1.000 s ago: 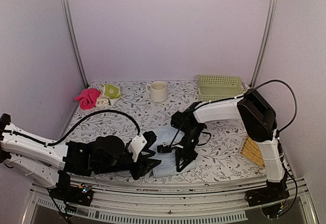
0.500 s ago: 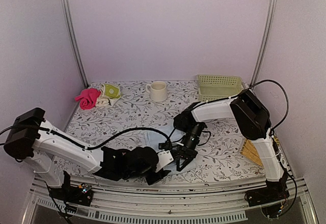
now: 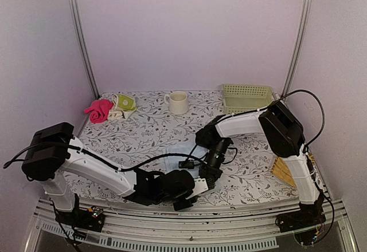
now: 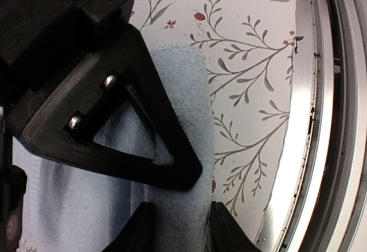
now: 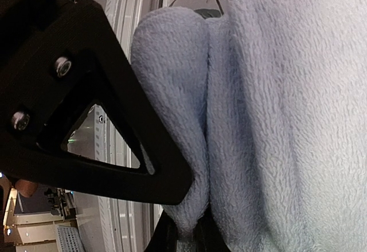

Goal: Roll the towels
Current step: Roll the towel at the center of the board.

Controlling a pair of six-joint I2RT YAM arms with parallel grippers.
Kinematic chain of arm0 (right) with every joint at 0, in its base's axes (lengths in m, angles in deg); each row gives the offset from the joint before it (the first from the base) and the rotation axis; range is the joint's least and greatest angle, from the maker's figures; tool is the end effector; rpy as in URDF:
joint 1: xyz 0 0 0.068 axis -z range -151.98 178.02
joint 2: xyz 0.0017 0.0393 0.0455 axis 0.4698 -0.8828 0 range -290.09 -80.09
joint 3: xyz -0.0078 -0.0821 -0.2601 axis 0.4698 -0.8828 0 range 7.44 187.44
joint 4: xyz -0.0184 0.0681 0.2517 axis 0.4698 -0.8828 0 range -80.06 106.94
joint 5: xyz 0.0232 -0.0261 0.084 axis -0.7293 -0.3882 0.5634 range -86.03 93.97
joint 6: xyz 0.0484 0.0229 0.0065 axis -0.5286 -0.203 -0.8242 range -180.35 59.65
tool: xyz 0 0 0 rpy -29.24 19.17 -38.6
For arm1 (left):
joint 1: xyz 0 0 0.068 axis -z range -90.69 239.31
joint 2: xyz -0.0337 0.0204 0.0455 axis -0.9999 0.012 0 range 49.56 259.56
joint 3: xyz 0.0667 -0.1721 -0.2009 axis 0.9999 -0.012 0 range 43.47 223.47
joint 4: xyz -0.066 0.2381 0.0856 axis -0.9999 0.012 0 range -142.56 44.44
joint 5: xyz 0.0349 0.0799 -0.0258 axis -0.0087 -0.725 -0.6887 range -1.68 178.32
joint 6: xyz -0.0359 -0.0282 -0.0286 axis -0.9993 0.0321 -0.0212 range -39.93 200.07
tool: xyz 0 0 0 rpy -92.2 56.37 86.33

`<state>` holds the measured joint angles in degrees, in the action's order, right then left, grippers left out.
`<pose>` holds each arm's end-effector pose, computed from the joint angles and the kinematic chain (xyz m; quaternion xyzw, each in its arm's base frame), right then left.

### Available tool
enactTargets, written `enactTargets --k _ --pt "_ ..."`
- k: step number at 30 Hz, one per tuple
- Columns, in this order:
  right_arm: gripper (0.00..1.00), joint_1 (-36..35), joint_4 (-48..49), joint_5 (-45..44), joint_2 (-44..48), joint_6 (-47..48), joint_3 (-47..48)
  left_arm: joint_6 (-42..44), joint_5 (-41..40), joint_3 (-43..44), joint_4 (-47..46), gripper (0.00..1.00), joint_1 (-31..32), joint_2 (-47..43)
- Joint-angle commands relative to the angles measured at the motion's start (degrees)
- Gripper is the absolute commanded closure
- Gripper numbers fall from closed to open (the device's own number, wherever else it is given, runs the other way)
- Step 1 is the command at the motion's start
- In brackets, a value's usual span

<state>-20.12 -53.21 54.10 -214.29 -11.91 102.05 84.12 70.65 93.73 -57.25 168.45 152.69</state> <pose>0.2456 0.3148 0.1017 0.6179 -0.6480 -0.4178 0.1542 0.0762 -0.3394 0.1310 0.5717 0.7267 -0.1011 0.3671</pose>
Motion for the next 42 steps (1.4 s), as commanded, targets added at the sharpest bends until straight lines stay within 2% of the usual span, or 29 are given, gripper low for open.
enactTargets --k 1,3,6,13,17,19,23,26,29,32,37,42 --pt "0.95 -0.20 1.25 -7.23 -4.51 -0.52 -1.71 1.04 -0.11 0.98 1.92 0.68 1.17 1.45" --pt "0.95 -0.25 1.25 -6.80 -4.31 -0.54 -1.70 0.68 0.00 1.05 1.88 0.73 1.15 1.78" --pt "0.91 -0.28 0.28 -5.30 -2.60 -0.22 -1.69 0.10 -1.41 1.68 2.91 0.75 1.26 3.05" --pt "0.54 2.31 -5.12 -0.41 13.54 2.60 -0.87 -0.15 -2.22 1.60 4.38 0.91 1.06 2.27" --pt "0.53 5.53 -4.93 -0.17 23.46 1.48 -3.23 -2.18 2.17 2.52 5.80 0.97 -1.05 1.57" --pt "0.53 6.52 0.55 -3.46 29.04 -1.56 -6.09 -3.73 6.30 3.34 7.01 0.98 -3.13 1.46" --pt "0.55 6.46 25.52 -19.82 45.34 -13.20 -21.60 -8.03 18.82 4.30 8.37 0.99 -10.02 1.95" --pt "0.55 5.64 35.60 -26.61 53.90 -12.21 -32.56 -10.71 28.78 4.07 7.71 1.00 -14.00 2.36" --pt "0.56 3.69 36.91 -27.84 53.96 -9.28 -35.31 -13.75 39.57 3.59 6.55 1.00 -17.68 3.36" --pt "0.59 -0.98 37.94 -30.63 51.00 -7.22 -36.75 -17.09 45.97 3.94 6.20 1.00 -20.62 5.17" --pt "0.54 -9.63 46.11 -40.97 45.34 -5.75 -39.03 -20.84 51.91 3.78 4.69 1.00 -24.02 6.00" --pt "0.52 -14.49 53.80 -49.15 38.57 -5.71 -38.02 -20.72 53.44 4.55 6.45 1.00 -25.60 6.95"
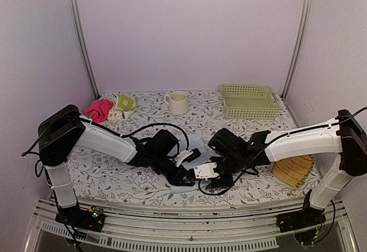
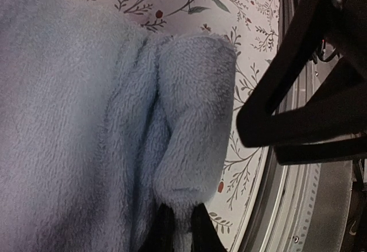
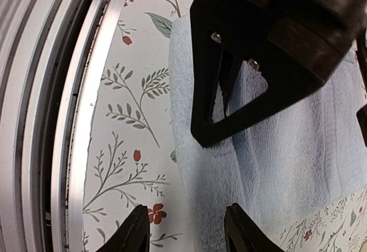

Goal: Roll the towels
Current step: Roll the towel at the center of the board.

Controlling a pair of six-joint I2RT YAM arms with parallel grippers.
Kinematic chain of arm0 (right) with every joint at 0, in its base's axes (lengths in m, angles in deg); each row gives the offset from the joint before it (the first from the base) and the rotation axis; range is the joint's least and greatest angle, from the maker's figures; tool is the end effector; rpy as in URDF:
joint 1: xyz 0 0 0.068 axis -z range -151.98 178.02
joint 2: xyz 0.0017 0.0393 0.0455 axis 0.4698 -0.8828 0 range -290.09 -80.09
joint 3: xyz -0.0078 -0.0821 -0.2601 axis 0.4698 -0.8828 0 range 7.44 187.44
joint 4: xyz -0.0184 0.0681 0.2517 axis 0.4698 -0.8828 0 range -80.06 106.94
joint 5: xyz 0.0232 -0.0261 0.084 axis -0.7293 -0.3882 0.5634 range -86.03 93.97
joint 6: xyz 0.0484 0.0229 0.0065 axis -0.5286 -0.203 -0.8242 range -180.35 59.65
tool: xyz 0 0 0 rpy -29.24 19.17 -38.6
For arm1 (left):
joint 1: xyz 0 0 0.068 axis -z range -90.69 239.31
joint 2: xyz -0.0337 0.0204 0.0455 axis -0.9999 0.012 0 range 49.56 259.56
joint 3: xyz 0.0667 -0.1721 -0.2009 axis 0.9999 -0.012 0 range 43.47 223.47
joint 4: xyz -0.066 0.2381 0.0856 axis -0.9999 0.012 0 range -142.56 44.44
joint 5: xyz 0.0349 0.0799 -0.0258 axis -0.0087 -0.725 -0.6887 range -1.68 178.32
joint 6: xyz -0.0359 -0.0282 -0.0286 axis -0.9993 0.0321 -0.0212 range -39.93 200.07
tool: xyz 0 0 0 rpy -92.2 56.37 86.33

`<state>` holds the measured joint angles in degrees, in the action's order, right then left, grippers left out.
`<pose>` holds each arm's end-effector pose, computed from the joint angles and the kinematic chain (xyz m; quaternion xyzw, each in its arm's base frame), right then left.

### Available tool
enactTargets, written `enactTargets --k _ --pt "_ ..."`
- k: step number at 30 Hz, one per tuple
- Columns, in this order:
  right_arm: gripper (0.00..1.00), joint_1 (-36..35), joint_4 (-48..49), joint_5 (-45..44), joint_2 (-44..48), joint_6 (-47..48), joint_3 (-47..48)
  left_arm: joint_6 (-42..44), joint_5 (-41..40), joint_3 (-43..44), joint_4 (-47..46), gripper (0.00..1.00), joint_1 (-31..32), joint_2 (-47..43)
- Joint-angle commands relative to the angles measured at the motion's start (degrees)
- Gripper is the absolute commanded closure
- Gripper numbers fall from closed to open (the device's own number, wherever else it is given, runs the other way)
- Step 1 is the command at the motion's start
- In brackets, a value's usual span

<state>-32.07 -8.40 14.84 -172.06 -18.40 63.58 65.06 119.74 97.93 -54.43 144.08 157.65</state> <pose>0.1516 0.2766 0.1872 -0.7644 0.5882 0.1297 0.2302 0.1927 -0.3049 0.1207 0.3927 0.8252 -0.3901 0.1123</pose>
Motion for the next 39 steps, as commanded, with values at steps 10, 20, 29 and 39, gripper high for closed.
enactTargets --k 10,20,29,39 --pt "0.72 -4.21 12.31 -10.73 -11.18 1.32 -0.71 -1.96 7.06 0.80 4.03 1.00 -3.20 2.79" --pt "0.92 -2.88 -2.80 4.84 -13.06 -2.04 4.31 -3.55 -2.95 -6.47 0.51 0.77 -3.95 -10.95" --pt "0.94 4.47 -20.35 27.13 -20.78 -5.48 14.88 -4.55 -21.32 -28.33 -11.00 0.66 2.19 -40.29" --pt "0.96 11.09 -37.97 41.90 -37.94 -3.08 29.37 1.55 -36.82 -28.43 -4.65 0.58 15.97 -41.84"
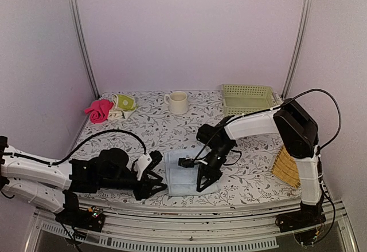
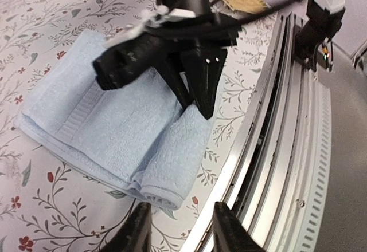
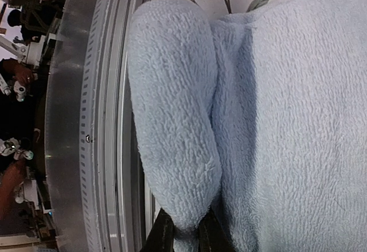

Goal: Roll the towels
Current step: Roll the towel at the center of the board.

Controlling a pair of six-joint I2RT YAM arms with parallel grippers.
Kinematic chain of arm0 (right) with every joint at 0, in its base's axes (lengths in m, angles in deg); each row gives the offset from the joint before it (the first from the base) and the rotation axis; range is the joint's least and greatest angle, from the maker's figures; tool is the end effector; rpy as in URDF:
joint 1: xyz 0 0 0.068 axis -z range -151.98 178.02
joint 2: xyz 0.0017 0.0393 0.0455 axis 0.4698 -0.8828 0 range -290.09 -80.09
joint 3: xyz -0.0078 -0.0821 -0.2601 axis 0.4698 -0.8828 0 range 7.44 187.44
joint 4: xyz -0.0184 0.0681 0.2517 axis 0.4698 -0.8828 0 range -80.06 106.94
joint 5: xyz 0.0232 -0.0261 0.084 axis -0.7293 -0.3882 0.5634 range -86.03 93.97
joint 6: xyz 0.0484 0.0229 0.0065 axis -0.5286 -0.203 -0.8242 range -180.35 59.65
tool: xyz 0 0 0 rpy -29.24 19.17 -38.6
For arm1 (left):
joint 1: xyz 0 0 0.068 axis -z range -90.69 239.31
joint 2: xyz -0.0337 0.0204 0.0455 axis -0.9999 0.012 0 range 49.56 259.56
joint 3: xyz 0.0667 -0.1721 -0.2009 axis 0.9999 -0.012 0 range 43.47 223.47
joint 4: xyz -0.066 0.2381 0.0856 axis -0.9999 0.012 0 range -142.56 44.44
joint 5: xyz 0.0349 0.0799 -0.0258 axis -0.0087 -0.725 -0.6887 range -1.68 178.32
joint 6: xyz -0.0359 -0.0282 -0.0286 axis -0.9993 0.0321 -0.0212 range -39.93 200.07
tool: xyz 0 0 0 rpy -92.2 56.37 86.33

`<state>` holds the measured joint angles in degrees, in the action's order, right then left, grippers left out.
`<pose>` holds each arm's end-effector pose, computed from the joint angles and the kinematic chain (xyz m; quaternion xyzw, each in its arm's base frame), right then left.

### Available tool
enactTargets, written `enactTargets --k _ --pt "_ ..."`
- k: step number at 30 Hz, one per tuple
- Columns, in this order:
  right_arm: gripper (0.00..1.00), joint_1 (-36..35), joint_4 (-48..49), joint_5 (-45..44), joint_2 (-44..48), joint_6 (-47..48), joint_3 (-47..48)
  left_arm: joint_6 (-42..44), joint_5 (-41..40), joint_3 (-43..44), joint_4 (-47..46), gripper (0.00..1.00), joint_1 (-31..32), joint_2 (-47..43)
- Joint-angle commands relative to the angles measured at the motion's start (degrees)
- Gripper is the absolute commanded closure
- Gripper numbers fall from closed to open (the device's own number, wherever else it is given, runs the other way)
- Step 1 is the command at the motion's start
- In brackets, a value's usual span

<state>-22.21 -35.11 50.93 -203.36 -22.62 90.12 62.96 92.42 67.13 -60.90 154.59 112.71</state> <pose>0.2266 0.3128 0.1222 0.6301 -0.6662 -0.3937 0.0644 0.0905 -0.2024 0.1829 0.3712 0.7875 -0.3467 0.3489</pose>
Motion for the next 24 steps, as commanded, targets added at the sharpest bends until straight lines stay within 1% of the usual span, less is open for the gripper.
enactTargets --k 1,2,3,7,9,13,15,17,20,24 --pt "0.96 1.70 -12.21 6.27 -7.81 1.34 3.72 3.73 -12.69 3.55 2.44 0.52 7.22 4.90" --pt "0.96 1.92 -12.81 6.38 -9.09 1.37 4.39 4.19 -14.62 4.96 2.91 0.47 8.72 6.53" --pt "0.96 2.04 -13.16 6.34 -9.92 1.29 4.84 5.15 -15.52 6.25 3.04 0.45 10.06 8.43" --pt "0.96 2.74 -13.77 5.82 -13.25 0.04 6.01 10.95 -18.57 11.26 4.24 0.46 14.58 15.79" --pt "0.96 2.78 -13.69 5.76 -13.52 -0.11 6.26 14.45 -20.66 13.95 5.41 0.47 15.74 19.67" --pt "0.96 2.80 -13.95 5.79 -13.76 -0.21 7.03 20.95 -24.18 20.12 7.49 0.48 16.28 27.36" --pt "0.96 2.86 -14.08 5.70 -13.96 -0.14 7.15 22.98 -25.54 24.22 9.84 0.48 16.28 30.65" --pt "0.95 2.87 -14.25 5.72 -14.15 -0.08 7.07 24.92 -27.13 26.50 11.33 0.48 16.19 33.20" --pt "0.95 2.86 -14.13 5.80 -13.99 0.06 6.84 27.40 -27.29 27.91 11.83 0.48 15.94 35.83" --pt "0.95 2.86 -14.04 6.11 -13.68 0.13 6.80 27.96 -25.48 29.82 13.29 0.51 15.47 38.90"
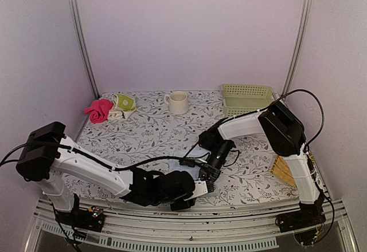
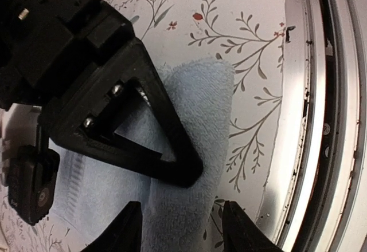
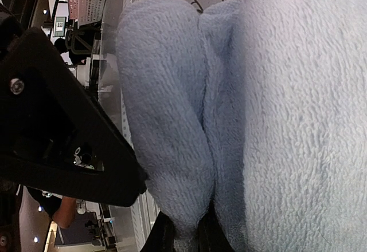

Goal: Roll the towels
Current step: Roll the towel at the center of the board.

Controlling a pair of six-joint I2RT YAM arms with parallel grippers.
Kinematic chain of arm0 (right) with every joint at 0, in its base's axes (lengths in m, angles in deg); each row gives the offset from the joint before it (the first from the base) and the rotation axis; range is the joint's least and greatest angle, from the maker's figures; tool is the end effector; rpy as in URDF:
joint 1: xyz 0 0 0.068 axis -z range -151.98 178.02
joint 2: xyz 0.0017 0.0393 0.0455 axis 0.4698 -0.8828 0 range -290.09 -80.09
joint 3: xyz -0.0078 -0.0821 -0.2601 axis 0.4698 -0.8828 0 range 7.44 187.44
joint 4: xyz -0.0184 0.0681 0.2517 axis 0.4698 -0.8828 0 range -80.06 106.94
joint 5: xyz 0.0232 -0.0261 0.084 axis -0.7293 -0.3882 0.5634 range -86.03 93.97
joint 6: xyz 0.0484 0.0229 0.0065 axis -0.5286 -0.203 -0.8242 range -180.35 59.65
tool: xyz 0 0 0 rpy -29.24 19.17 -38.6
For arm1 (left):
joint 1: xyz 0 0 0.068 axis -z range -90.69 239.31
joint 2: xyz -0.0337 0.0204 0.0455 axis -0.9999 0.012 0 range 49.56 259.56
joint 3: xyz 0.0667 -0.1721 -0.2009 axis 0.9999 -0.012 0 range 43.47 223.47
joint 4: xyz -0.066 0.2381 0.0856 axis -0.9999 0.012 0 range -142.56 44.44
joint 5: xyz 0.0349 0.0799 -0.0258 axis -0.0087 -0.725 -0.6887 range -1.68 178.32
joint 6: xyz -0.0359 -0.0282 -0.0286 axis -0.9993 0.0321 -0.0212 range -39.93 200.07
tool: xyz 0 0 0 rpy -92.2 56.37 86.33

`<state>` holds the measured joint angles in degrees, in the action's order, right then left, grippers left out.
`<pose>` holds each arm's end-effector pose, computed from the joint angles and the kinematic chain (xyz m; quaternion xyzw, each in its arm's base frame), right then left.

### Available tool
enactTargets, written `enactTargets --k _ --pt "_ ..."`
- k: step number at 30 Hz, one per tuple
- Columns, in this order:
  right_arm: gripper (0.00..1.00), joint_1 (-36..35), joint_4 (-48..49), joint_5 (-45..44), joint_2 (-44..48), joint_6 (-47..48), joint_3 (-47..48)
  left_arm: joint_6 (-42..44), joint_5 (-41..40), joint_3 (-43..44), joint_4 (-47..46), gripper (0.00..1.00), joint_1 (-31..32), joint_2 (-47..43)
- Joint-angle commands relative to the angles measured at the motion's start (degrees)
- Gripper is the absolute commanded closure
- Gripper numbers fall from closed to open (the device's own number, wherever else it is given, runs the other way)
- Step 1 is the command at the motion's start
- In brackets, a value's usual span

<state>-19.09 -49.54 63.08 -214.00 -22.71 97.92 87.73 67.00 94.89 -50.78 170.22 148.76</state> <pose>0.2437 0.3070 0.0921 0.5145 -0.6904 -0.4718 0.1899 0.0667 -0.3345 0.1514 0.5981 0.7048 -0.0632 0.3762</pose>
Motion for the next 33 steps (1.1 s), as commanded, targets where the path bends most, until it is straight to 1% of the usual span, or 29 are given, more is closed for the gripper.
enactTargets --k 1,5,6,8,10,12,14,15,17,19,22,23,24,26,28,30,33 --pt "0.95 -0.27 0.45 -5.90 -2.93 0.30 -0.98 3.19 0.21 2.51 3.53 0.51 -0.15 3.49" --pt "0.95 -0.24 0.34 -5.76 -2.54 0.38 -0.92 3.47 -0.56 3.22 3.84 0.54 -0.14 5.98" --pt "0.95 -0.24 0.32 -5.70 -2.41 0.41 -0.85 3.53 -0.82 3.45 3.84 0.56 -0.18 6.53" --pt "0.93 -0.22 -0.05 -5.39 -1.88 0.54 -0.52 3.57 -1.05 3.83 3.77 0.65 -0.18 7.43" --pt "0.87 -0.17 -0.68 -5.37 -0.24 1.12 -0.08 3.54 -1.52 4.16 4.02 0.73 -0.13 8.26" --pt "0.79 -0.10 -1.10 -5.51 3.27 1.86 -0.04 3.38 -1.32 4.74 5.07 0.81 -0.35 8.75" --pt "0.67 0.78 -1.37 -6.56 7.20 2.51 -0.11 2.31 0.69 5.55 7.06 0.87 -0.83 8.59" --pt "0.63 1.57 -1.35 -7.29 9.73 2.52 -0.12 1.63 2.41 5.89 7.95 0.88 -1.23 8.30" --pt "0.59 4.34 -1.42 -8.30 15.17 2.11 0.23 -0.20 7.39 7.34 10.52 0.89 -2.18 7.86" --pt "0.59 8.03 -1.22 -8.69 21.35 1.25 1.28 -2.90 13.37 9.80 14.34 0.90 -3.63 8.89" --pt "0.59 12.81 3.27 -10.17 30.87 -1.52 0.11 -7.70 24.68 13.31 18.78 0.92 -7.69 12.12" --pt "0.59 13.62 6.30 -11.78 34.86 -2.40 -1.65 -9.80 29.23 14.30 19.82 0.93 -10.19 13.82" --pt "0.59 13.83 11.30 -14.50 39.06 -3.15 -4.95 -11.72 34.18 15.20 20.29 0.93 -12.03 15.81" --pt "0.57 13.89 22.37 -18.71 48.67 -5.14 -14.11 -14.54 43.34 15.63 19.39 0.93 -14.93 18.04" --pt "0.56 13.86 29.86 -22.44 55.37 -6.60 -21.89 -16.03 49.63 16.63 19.43 0.93 -16.85 20.27" --pt "0.56 13.89 32.44 -24.79 59.10 -6.39 -26.48 -16.78 54.57 18.85 21.17 0.93 -18.36 22.99" --pt "0.55 13.52 31.22 -23.09 61.71 -2.76 -30.73 -19.15 61.83 21.07 22.49 0.94 -20.62 26.07"
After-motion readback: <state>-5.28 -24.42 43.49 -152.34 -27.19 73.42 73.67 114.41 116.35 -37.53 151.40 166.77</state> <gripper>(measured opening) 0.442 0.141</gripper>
